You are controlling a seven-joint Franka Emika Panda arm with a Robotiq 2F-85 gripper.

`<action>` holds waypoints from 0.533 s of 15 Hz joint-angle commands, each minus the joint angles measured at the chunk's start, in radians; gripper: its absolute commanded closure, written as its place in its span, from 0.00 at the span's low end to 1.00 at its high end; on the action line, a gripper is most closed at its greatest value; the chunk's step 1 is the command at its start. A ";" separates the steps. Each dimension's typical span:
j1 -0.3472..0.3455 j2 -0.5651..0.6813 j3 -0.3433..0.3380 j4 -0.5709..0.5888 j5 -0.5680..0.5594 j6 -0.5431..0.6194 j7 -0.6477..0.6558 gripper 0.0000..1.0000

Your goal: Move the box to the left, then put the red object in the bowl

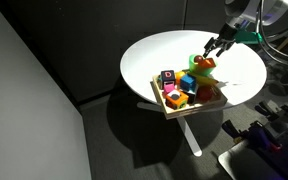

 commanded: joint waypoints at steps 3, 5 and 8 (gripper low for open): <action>0.011 -0.117 -0.049 -0.063 0.003 -0.121 0.012 0.00; 0.026 -0.155 -0.082 -0.082 -0.037 -0.165 0.043 0.00; 0.049 -0.215 -0.133 -0.104 -0.119 -0.225 0.111 0.00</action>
